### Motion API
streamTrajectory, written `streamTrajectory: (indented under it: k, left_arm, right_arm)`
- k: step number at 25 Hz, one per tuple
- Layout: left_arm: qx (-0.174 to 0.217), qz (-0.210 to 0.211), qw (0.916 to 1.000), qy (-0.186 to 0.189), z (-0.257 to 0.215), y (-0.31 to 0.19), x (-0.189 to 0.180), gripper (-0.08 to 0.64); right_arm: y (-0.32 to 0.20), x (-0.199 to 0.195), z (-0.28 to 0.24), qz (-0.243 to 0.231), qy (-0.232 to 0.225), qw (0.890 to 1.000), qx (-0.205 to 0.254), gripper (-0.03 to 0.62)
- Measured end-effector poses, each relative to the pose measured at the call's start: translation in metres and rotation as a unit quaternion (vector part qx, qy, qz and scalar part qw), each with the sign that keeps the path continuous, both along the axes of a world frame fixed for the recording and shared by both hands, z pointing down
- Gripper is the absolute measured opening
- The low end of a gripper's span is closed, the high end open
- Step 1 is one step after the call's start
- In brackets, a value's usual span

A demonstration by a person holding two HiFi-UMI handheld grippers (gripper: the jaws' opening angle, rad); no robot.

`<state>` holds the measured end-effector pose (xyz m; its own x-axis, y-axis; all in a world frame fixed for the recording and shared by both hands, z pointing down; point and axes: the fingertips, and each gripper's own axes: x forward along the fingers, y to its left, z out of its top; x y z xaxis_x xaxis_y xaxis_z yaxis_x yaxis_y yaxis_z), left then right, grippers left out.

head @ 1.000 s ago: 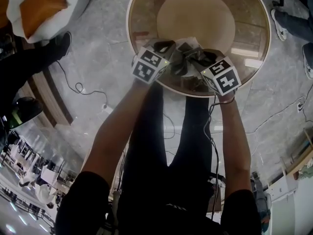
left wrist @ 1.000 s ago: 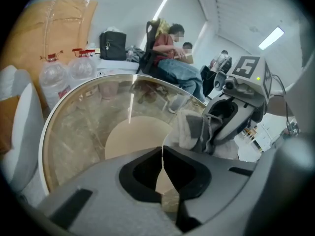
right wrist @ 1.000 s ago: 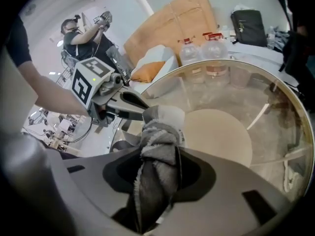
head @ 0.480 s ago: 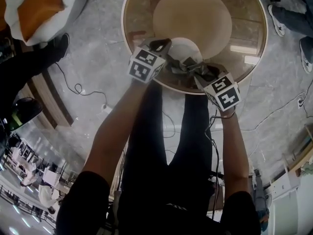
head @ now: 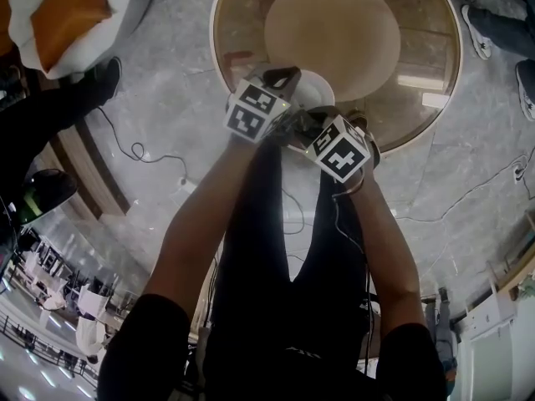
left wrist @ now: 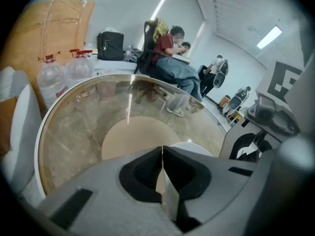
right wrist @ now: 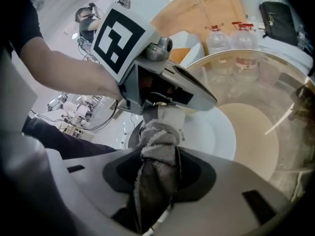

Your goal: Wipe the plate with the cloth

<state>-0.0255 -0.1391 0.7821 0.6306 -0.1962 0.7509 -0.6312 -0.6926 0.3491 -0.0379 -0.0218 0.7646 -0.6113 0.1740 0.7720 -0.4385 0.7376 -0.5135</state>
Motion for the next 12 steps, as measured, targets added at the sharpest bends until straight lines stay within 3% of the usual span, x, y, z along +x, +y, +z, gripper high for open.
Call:
streamTrajectory:
  k: [6,12]
  left_arm:
    - [0.001,0.000,1.0000,0.002,0.001,0.000,-0.002,0.011]
    - [-0.016,-0.004,0.9999,0.003,0.004,0.005,-0.013,0.012]
  right_arm:
    - [-0.025,0.014,0.007,-0.007,0.017,1.000,-0.006,0.150]
    - [-0.067,0.070,0.006,0.123,0.016,0.992,-0.009,0.150]
